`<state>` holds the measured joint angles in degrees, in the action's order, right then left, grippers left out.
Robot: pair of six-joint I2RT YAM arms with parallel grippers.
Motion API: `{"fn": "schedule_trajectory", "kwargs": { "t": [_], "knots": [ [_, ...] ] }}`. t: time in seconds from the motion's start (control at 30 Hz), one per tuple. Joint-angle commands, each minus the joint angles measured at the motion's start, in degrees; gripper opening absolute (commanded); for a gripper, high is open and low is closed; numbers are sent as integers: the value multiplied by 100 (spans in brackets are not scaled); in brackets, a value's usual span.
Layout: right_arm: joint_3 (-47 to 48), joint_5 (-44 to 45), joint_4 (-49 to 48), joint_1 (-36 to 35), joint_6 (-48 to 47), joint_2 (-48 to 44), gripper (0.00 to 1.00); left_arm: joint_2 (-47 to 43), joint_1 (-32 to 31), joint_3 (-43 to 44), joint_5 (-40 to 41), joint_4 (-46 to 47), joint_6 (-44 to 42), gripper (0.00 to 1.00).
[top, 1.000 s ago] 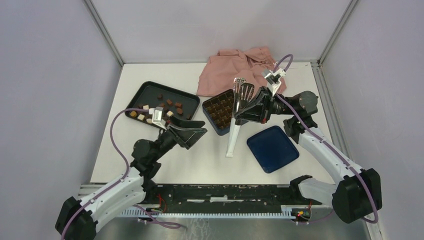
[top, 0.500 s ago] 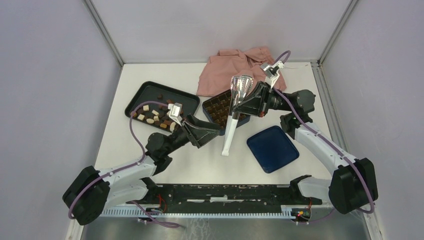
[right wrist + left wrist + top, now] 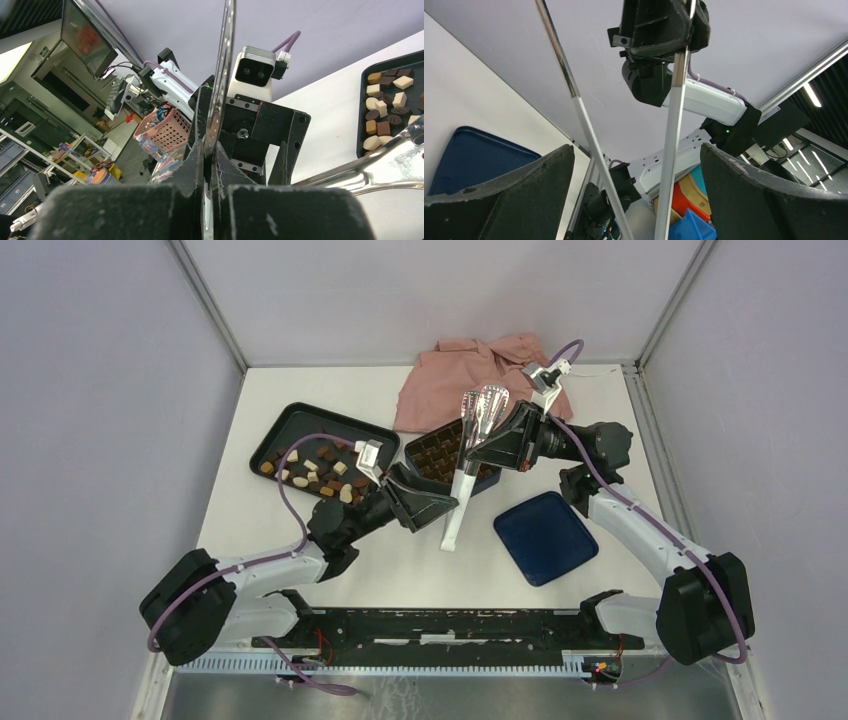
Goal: Pack the chocolate
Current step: Pick up the clamp from the center of the board.
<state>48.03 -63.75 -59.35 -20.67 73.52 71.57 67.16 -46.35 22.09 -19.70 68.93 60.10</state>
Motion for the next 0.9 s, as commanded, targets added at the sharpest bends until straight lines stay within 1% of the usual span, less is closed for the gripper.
{"fn": "schedule_trajectory", "kwargs": {
  "t": [0.0,0.13,0.33,0.6,0.7,0.87],
  "knots": [
    [14,262,-501,4,111,-77,0,124,-212,434,127,-58,-416,100],
    [-77,424,-916,1,294,41,0,368,-428,543,246,75,-414,100],
    [-343,617,-1157,-9,333,3,0,536,-601,544,901,310,-329,98],
    [-502,692,-929,-38,25,-64,0,862,-630,874,912,313,-302,83],
    [-540,723,-945,-43,41,-64,0,1040,-642,907,820,590,-253,75],
    [-580,731,-991,-44,34,-94,0,1195,-632,905,753,944,-148,72]
  ]
}}
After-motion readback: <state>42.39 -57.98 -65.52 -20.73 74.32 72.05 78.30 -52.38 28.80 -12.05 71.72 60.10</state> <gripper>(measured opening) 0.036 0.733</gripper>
